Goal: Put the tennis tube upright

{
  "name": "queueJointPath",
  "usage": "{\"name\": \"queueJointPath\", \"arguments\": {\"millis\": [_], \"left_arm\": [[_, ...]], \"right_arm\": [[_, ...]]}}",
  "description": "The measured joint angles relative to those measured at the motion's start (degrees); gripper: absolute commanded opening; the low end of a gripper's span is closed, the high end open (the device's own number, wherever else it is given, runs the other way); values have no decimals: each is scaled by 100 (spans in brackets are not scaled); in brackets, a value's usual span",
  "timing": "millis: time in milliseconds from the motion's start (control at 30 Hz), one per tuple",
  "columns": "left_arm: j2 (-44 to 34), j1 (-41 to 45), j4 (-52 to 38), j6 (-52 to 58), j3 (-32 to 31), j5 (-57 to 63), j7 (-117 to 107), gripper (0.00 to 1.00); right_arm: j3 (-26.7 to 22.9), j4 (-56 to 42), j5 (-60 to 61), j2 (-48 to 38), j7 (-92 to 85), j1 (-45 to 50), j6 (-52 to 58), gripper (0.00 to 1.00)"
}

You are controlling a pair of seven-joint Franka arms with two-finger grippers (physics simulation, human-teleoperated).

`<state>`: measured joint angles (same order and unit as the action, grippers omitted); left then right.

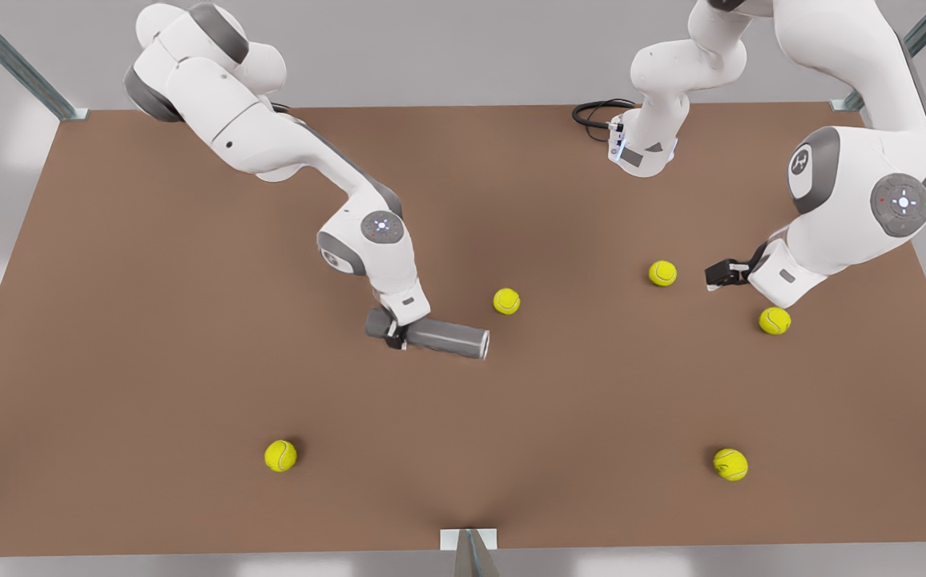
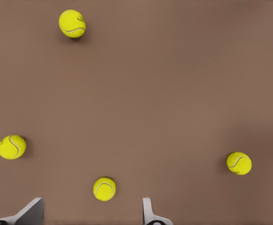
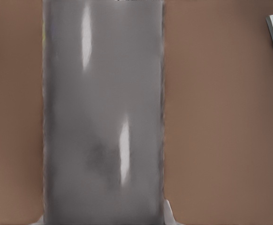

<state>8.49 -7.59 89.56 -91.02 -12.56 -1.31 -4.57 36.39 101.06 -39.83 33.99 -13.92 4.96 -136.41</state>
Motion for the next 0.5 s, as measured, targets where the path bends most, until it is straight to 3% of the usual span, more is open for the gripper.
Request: {"name": "queueJointPath", "arguments": {"millis": [500], "left_arm": [[22, 32, 0, -21, 0, 8, -9, 100]], "right_arm": [[-441, -1867, -1257, 1612, -8, 1160, -89, 75]]}}
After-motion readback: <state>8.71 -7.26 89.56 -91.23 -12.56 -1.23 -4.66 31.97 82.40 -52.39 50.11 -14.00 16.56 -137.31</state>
